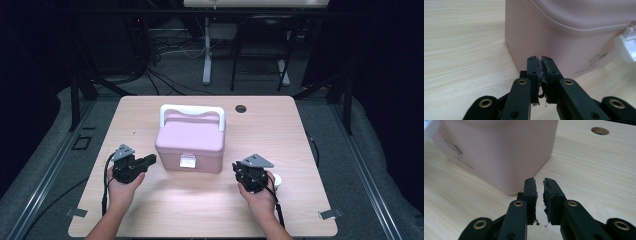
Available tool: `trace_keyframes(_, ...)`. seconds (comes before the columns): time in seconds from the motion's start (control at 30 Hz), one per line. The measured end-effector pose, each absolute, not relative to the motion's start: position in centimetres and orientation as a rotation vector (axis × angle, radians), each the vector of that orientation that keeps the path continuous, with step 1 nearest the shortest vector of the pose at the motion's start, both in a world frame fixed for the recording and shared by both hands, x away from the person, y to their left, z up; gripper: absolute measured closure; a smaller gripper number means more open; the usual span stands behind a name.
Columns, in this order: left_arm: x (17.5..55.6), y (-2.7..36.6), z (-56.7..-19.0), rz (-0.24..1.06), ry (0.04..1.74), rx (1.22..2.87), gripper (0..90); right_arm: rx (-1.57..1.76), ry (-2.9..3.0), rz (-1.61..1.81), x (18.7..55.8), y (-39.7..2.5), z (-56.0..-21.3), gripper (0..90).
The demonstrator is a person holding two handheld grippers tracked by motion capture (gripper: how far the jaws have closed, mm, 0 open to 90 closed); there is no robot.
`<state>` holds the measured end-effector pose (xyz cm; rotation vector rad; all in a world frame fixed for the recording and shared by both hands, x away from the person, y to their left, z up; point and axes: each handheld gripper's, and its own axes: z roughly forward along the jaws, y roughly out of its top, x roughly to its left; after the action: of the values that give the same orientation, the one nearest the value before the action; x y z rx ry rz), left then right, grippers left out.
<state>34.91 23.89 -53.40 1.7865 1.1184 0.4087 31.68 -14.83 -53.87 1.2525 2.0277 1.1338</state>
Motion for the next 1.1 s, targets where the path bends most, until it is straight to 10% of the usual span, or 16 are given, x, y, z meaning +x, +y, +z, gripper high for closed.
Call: trace_keyframes(1.1, 37.7, 23.3, -53.8, 0.384, 1.155, 1.765, 90.0, 1.272, 2.007, 1.163, 35.0, -12.8, -53.2, 90.0)
